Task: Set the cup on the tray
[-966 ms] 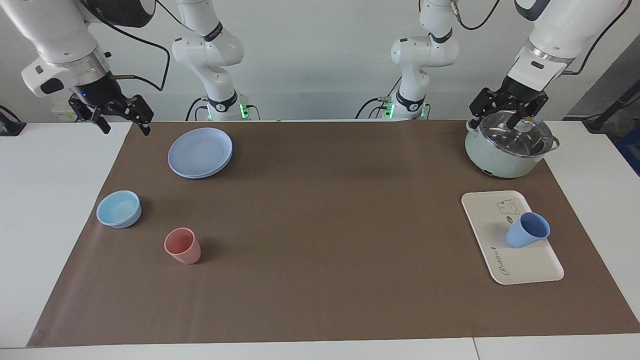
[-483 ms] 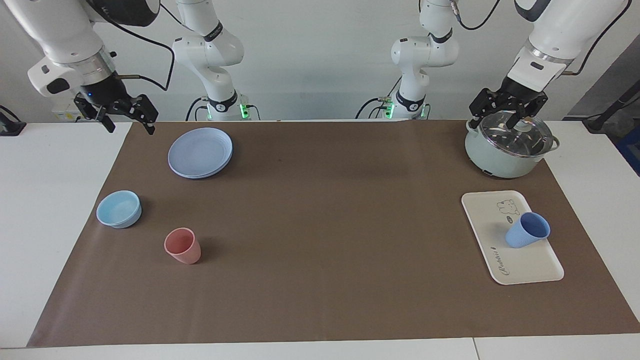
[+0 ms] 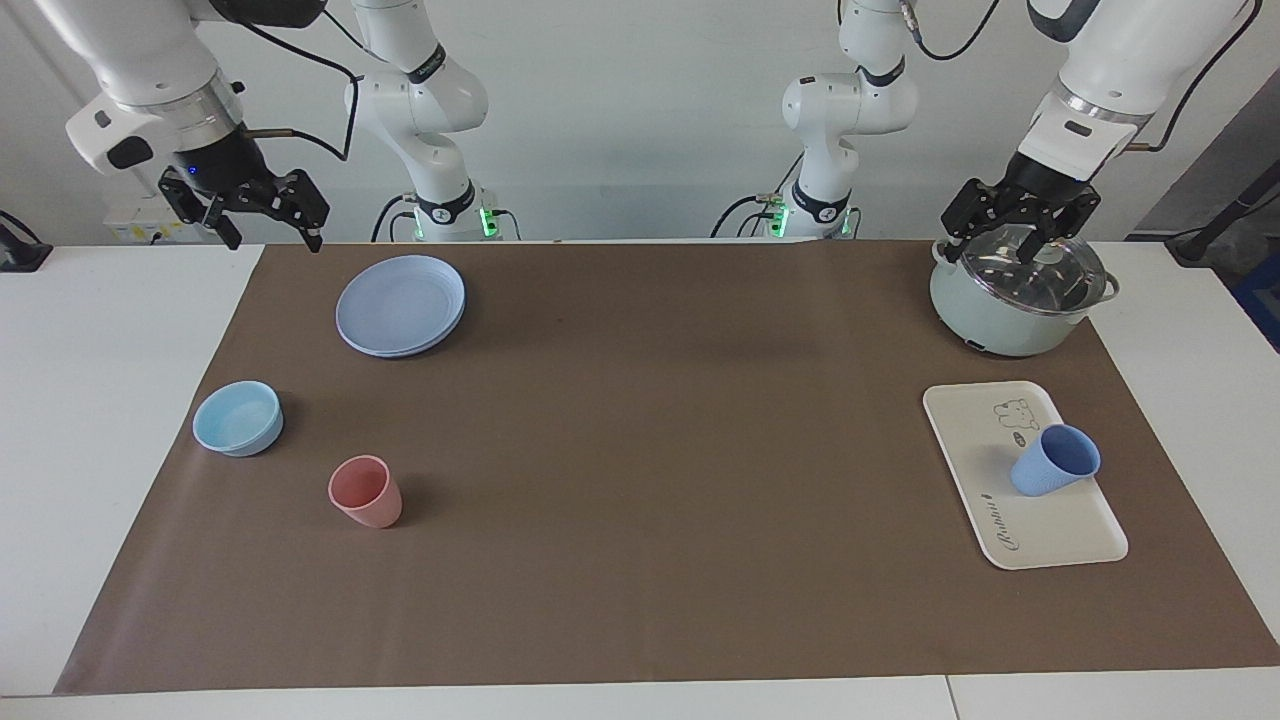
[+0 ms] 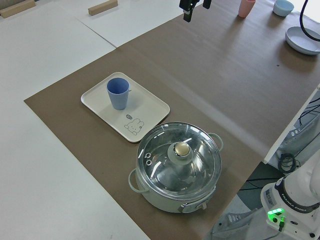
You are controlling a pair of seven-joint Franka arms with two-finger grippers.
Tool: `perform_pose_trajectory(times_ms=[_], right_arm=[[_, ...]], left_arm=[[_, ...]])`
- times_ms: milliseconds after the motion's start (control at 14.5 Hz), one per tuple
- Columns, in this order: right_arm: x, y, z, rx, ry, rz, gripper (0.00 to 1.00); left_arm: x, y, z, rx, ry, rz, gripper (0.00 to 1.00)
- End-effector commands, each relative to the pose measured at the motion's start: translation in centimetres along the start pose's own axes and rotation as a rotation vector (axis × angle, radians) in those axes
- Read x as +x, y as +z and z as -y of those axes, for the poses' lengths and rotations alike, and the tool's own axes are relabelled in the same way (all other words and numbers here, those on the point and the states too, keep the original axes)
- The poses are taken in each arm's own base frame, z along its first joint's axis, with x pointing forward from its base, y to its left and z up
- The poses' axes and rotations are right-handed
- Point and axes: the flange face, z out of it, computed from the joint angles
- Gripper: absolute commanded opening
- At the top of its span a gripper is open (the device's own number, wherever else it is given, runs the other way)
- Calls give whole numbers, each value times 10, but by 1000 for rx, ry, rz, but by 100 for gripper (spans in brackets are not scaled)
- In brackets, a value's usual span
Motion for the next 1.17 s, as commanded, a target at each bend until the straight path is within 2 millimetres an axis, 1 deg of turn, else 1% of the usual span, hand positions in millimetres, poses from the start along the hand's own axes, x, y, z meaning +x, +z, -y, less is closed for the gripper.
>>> perform_pose_trajectory(times_ms=[0, 69, 276, 483, 552, 759, 966, 1103], right_arm=[[0, 1, 5, 20, -3, 6, 100], [0, 1, 4, 20, -3, 6, 100], [2, 1, 10, 28, -13, -9, 100], [2, 2, 10, 30, 0, -9, 100], [2, 2, 6, 31, 2, -8, 100], [1, 4, 0, 31, 8, -3, 100], [-2, 2, 3, 25, 3, 3, 100], [-1, 2, -2, 30, 11, -2, 100]], left_arm=[[-2, -3, -3, -1, 1, -14, 100], [-1, -2, -2, 16, 4, -11, 100], [-2, -4, -7, 132, 33, -17, 100], [-3, -3, -9, 133, 31, -13, 100], [-3, -1, -9, 131, 28, -11, 100], [-2, -1, -1, 122, 18, -17, 100], [-2, -1, 1, 109, 12, -15, 100], [-2, -1, 5, 76, -3, -15, 100]])
